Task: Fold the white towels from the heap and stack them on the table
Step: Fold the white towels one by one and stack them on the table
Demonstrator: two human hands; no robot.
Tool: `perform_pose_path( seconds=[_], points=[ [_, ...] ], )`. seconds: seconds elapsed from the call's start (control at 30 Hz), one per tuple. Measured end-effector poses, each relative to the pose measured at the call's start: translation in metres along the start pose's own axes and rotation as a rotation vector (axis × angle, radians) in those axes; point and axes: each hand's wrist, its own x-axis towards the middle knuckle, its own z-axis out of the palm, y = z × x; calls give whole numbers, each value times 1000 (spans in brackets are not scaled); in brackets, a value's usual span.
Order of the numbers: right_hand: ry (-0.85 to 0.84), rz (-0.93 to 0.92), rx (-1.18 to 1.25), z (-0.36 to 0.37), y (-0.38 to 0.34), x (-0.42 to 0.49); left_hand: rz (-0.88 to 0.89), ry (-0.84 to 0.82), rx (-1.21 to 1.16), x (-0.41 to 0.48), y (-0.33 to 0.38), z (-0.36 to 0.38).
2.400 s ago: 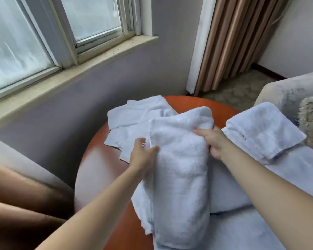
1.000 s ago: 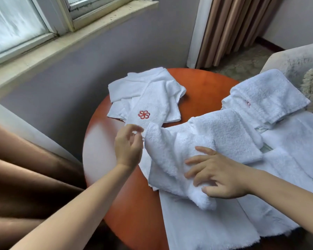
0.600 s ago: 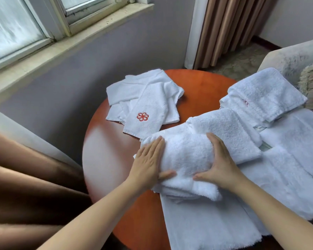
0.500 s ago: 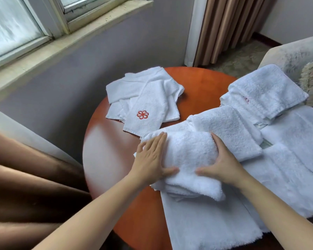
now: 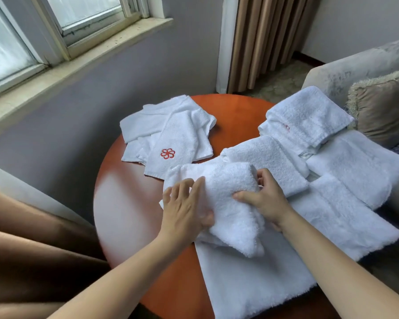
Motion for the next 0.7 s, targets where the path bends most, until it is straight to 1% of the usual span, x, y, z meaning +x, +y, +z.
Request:
perform_pose_path(
  seconds=[0.1, 0.17, 0.23, 0.27, 0.33, 0.4, 0.43, 0.47, 0.5, 0.53, 0.57, 0.63, 0.67, 0.7],
  points=[
    [110, -36, 209, 4, -24, -18, -30, -6, -269, -7, 24, -29],
    [193, -78, 311, 5, -43, -32, -89, -71, -524, -9, 44, -53],
    [248, -152, 292, 8, -61, -47, -183, -166, -880, -4, 60, -69],
    [248, -215, 254, 10, -71, -56, -222, -197, -1041, 1, 65, -76],
    [172, -352, 167, 13, -87, -72, -342, -215, -1389, 13, 68, -86],
    [24, -411, 66, 10, -98, -78, -565, -286, -1764, 17, 68, -96],
    [-50, -422, 57, 5, -99, -77, -637, -302, -1883, 18, 66, -97],
    [-125, -421, 76, -2, -101, -74, -665, -316, -1970, 17, 68, -99],
    [-192, -415, 108, -9, -101, -72, -669, -306, -2034, 16, 67, -98],
    [-220, -426, 119, -18, -98, -68, -714, -278, -2067, 16, 71, -97],
    [-205, -450, 117, -26, -95, -66, -792, -225, -2083, 16, 75, -93],
    [-48, -495, 37, -46, -85, -59, -947, -132, -1971, 17, 89, -83],
    [40, -477, -2, -58, -78, -55, -1051, -56, -1849, 16, 97, -77],
    [108, -429, -8, -71, -70, -50, -1115, -12, -1786, 18, 107, -73]
  ],
)
